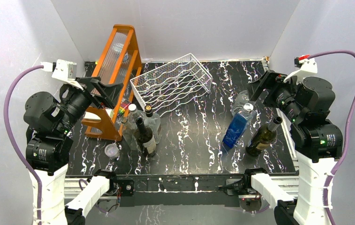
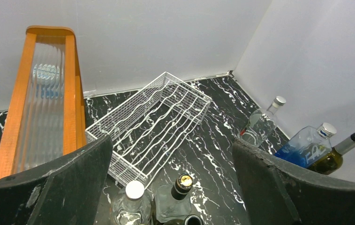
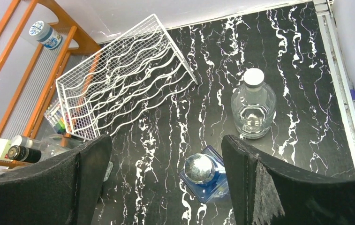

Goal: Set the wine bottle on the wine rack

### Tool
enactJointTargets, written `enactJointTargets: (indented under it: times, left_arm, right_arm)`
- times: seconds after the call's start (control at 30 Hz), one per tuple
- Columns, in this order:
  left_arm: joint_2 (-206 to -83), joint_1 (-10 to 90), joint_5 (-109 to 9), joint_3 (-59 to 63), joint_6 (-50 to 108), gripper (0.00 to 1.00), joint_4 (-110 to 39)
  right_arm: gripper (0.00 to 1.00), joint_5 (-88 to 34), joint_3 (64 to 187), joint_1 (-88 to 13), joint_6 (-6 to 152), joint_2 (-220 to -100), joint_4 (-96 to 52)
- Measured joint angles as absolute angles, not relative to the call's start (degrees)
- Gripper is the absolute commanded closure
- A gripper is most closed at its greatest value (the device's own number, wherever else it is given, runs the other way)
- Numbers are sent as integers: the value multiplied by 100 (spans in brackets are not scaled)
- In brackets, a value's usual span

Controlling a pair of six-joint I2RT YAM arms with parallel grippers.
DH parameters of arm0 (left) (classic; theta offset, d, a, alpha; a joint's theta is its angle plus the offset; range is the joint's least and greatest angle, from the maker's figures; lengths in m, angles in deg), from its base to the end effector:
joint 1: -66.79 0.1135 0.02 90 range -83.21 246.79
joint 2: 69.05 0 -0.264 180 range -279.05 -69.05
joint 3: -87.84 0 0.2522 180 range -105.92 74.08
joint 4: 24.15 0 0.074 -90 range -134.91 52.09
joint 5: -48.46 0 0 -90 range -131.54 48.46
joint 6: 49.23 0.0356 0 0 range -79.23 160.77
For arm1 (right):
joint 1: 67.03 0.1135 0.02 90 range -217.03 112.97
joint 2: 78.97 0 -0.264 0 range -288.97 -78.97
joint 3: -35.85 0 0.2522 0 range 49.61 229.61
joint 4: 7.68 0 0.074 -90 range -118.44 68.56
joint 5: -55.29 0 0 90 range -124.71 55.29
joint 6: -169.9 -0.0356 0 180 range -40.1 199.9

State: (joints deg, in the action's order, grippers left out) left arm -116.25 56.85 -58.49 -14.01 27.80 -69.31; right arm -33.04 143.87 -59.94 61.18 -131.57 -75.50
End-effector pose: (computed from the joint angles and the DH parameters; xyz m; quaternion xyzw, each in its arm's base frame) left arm 0.0899 -0.0263 0.5307 0.0955 0.6419 -0.2432 0.7209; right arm 0.1089 0.0146 0.5073 0.0699 0.7762 0.1510 0.6082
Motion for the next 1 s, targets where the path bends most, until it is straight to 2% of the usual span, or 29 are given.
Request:
enactJointTargets:
  times: [0.47,0.73,1.0]
  left_arm:
    - [-11413,4413,-5956,-809,3339,2,-6826]
    - [-11282,4341,-5897,-721,3438,2,-6826]
    - [-11481,4341,-6162,-724,3435,2,-6684]
  right_arm:
    - [12,-2795,14857,-6022,6481,-13671,-8995]
    - [13,-2710,14780,-6020,6612,-13944,-9214]
    - [13,-3357,14540,-6014,6647,-14079,-9238]
